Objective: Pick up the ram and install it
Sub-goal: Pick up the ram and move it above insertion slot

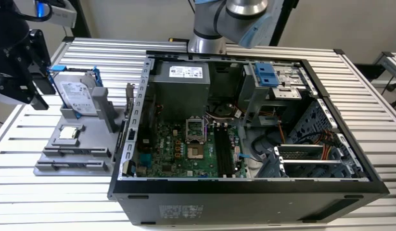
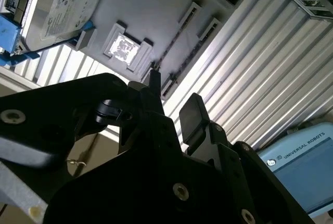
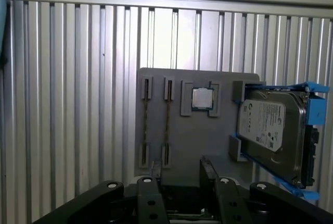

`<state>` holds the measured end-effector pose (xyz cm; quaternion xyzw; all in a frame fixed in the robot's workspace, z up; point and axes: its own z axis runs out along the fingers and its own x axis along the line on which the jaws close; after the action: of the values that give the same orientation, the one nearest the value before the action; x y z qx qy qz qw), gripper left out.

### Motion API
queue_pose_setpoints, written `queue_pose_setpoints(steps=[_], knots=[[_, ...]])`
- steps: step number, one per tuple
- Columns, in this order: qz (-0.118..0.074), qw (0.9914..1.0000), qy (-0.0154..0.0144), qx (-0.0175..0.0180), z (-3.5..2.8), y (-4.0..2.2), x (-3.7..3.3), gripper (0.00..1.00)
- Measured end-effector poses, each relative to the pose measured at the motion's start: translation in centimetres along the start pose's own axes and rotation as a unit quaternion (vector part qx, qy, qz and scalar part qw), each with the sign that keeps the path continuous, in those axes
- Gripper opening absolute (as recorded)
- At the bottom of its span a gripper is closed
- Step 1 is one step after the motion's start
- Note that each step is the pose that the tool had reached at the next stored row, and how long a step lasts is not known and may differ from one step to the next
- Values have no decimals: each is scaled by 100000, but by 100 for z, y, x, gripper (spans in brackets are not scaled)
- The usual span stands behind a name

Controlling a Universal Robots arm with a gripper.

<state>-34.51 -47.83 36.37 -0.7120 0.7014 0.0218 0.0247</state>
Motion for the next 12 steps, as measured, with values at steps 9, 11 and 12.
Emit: queue_pose_setpoints(steps=[9, 11, 12], knots=[[331, 99999, 0, 22, 119, 1, 8, 100], [400, 99999, -3, 30, 146, 1, 10, 100], [437, 99999, -3, 33, 159, 1, 10, 100]])
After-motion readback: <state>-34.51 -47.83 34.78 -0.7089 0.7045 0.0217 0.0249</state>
